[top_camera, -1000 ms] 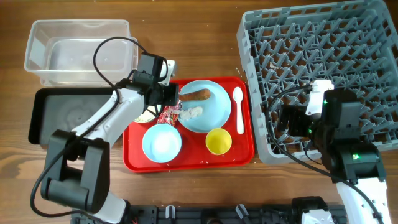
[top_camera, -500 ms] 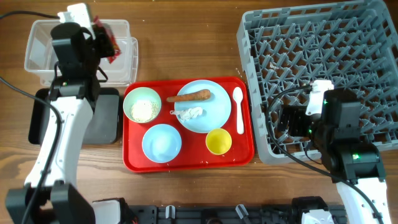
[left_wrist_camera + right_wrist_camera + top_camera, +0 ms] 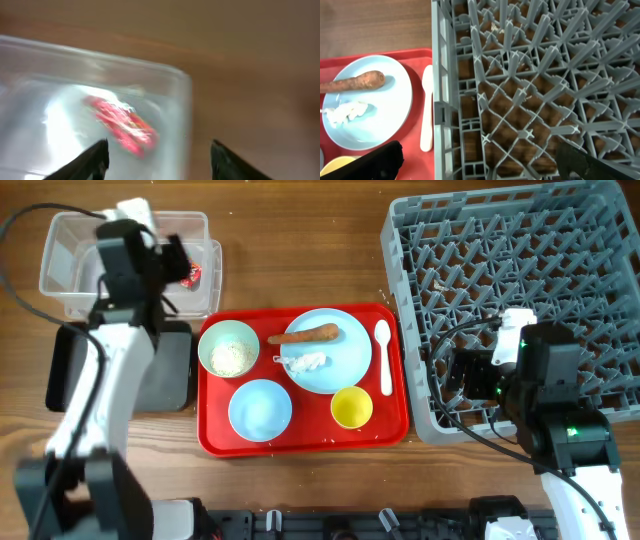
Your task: Sort waste into correct bins and load items into the dishwasher rack
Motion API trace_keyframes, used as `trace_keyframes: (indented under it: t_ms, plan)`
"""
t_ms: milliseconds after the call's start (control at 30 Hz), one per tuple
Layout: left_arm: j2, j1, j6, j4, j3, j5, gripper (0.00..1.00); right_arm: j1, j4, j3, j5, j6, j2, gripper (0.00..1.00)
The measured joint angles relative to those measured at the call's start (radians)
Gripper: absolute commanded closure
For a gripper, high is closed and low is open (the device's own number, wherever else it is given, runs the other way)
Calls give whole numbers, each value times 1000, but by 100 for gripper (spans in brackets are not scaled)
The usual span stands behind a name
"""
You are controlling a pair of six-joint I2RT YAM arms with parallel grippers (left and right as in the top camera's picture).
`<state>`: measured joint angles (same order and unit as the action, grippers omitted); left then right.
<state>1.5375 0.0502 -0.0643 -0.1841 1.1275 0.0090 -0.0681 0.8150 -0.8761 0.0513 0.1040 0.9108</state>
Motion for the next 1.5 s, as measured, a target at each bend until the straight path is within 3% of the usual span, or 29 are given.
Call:
trace_keyframes:
  t_ms: [100, 233, 533, 700, 900, 1067, 1333, 1500]
  plan:
    - [-71, -161, 0, -222, 8, 116, 37, 0, 2, 0, 0, 0, 0, 0]
    - [-36, -356, 0, -461, 5, 178, 39, 0, 1, 0, 0, 0, 0, 0]
    - [185, -579, 0, -466, 4, 195, 39, 0, 5, 0, 0, 0, 0, 1]
    - [262, -603, 0, -426, 4, 127, 40, 0, 9, 0, 0, 0, 0, 0]
    - [282, -603, 1, -399, 4, 66, 70, 0, 12, 0, 0, 0, 0, 0]
    - [282, -603, 0, -399, 4, 63, 69, 0, 12, 0, 0, 0, 0, 0]
    - [295, -603, 2, -392, 4, 62, 96, 0, 14, 0, 0, 0, 0, 0]
    - [295, -603, 0, -392, 4, 60, 96, 0, 16, 0, 0, 0, 0, 0]
